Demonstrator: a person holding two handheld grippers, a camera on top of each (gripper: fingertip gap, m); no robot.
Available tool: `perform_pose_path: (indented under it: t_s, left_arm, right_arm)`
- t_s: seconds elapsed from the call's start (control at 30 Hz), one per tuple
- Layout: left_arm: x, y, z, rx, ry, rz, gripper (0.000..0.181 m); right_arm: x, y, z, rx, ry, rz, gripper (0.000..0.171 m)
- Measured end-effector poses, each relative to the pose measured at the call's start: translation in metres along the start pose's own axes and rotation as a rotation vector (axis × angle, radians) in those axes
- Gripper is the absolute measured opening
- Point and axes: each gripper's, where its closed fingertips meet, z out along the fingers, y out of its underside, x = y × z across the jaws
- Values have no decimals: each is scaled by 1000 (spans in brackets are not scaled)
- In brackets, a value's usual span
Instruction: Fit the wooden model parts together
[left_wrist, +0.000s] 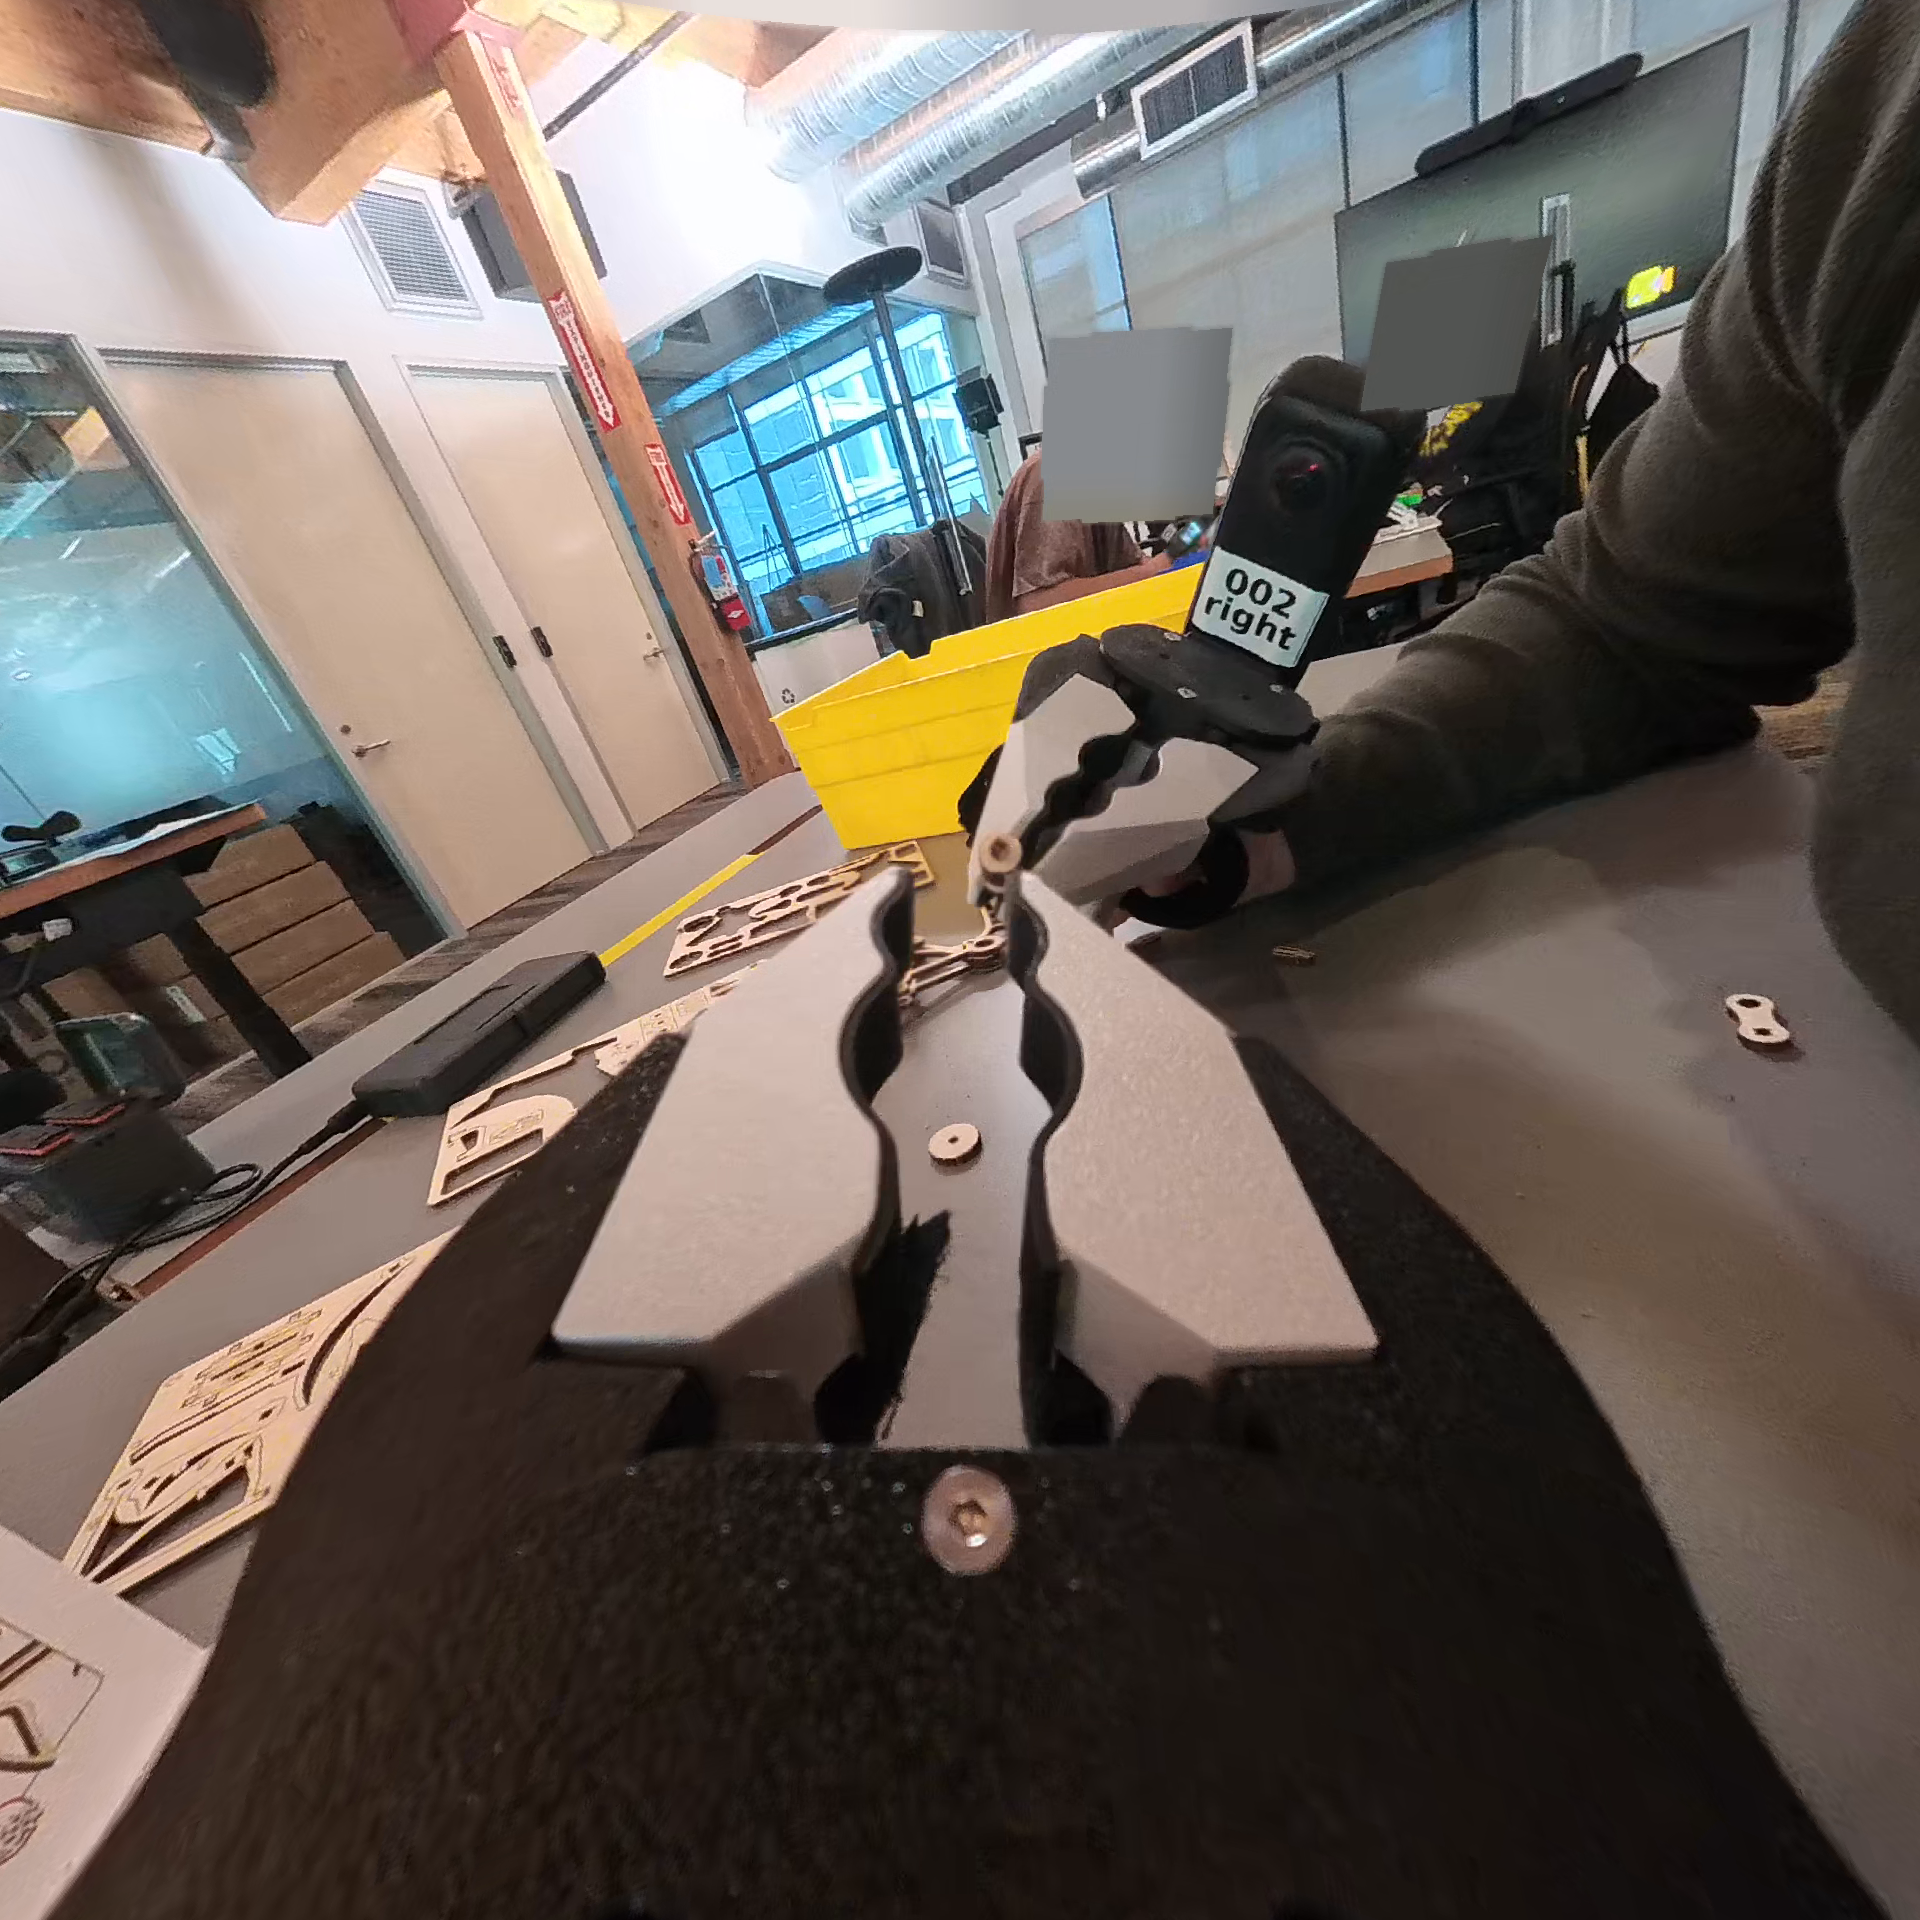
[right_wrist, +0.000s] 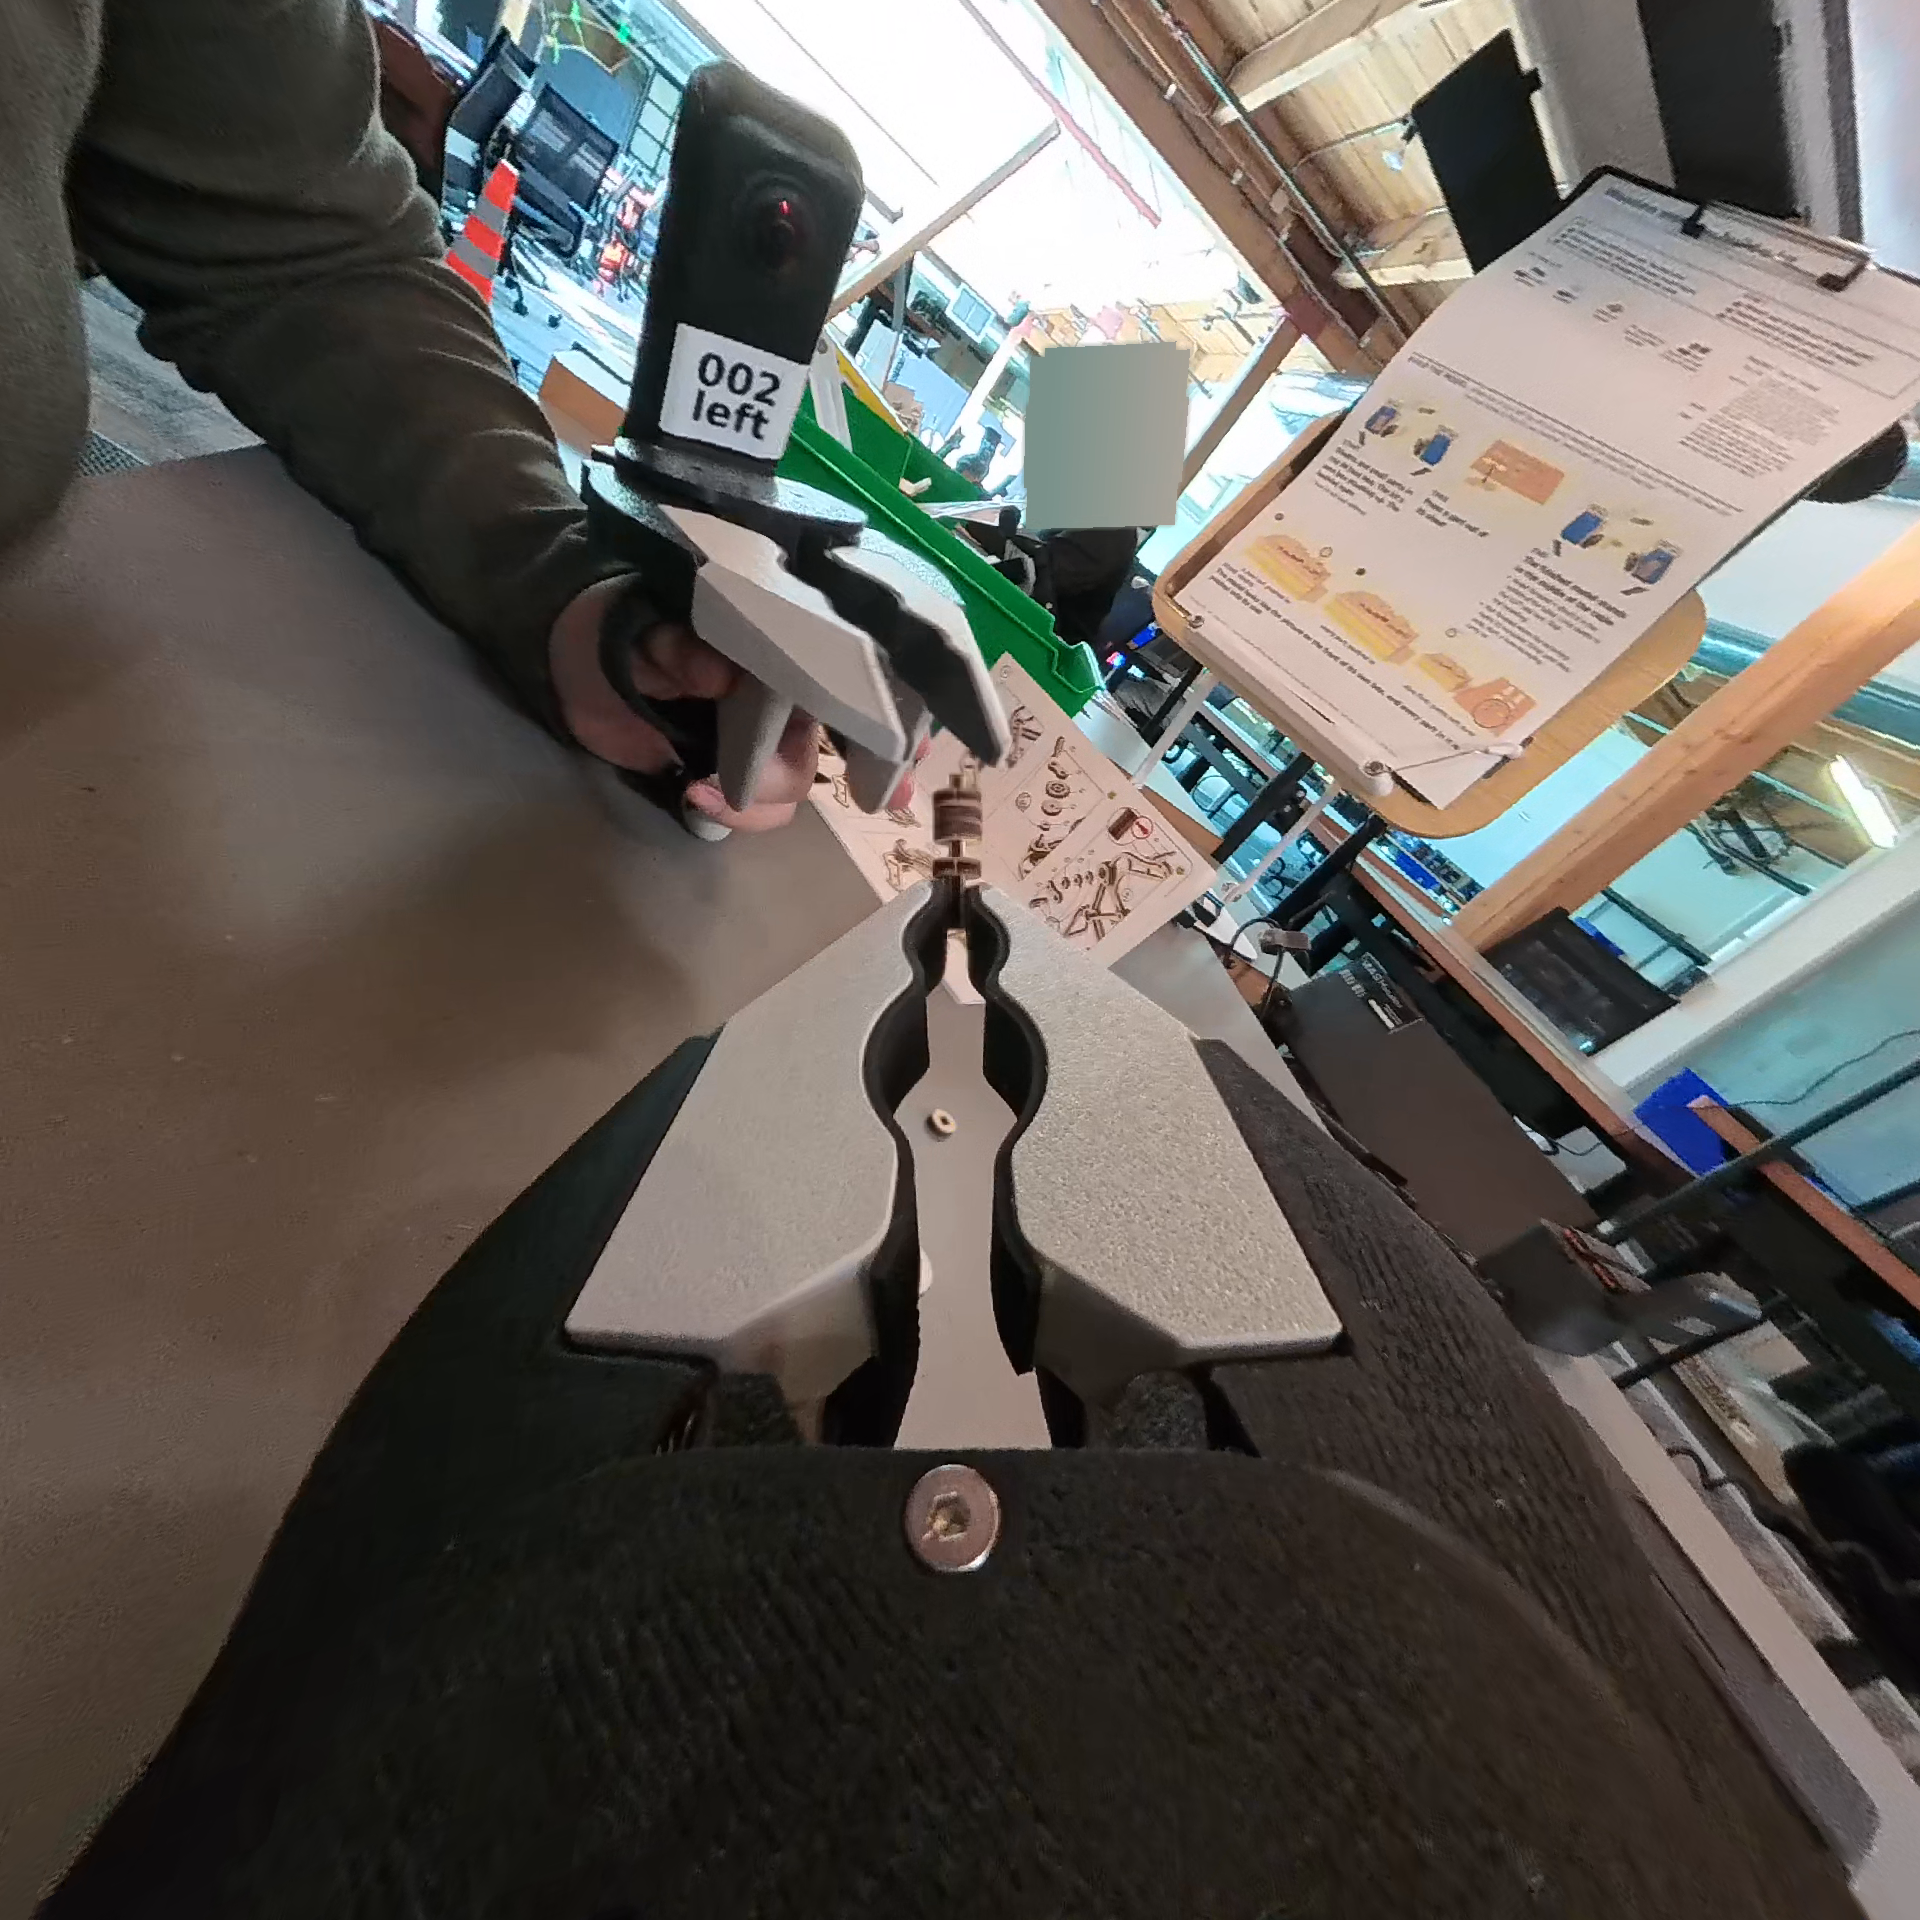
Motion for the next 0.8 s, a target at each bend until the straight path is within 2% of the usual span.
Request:
perform_pose_path:
  t_s: [0.17, 0.37, 0.57, 0.63, 0.7, 0.8]
  left_arm:
    - [7, 2, 0, -6, 47, 10, 2]
    - [13, 4, 2, -19, 69, 44, 6]
    - [23, 8, 3, -44, 119, 88, 3]
    - [23, 9, 4, -47, 114, 98, 5]
    - [22, 10, 4, -53, 109, 102, 16]
    - [26, 13, 5, -72, 127, 124, 19]
  right_arm:
    - [-5, 1, 1, -8, -20, -21, 1]
    - [-14, 5, 4, -29, -66, -34, 1]
    - [-20, 5, 5, -32, -107, -26, 1]
    - [-21, 6, 5, -31, -115, -19, 1]
    - [-22, 5, 5, -29, -123, -13, 1]
    - [-25, 6, 6, -31, -140, -11, 1]
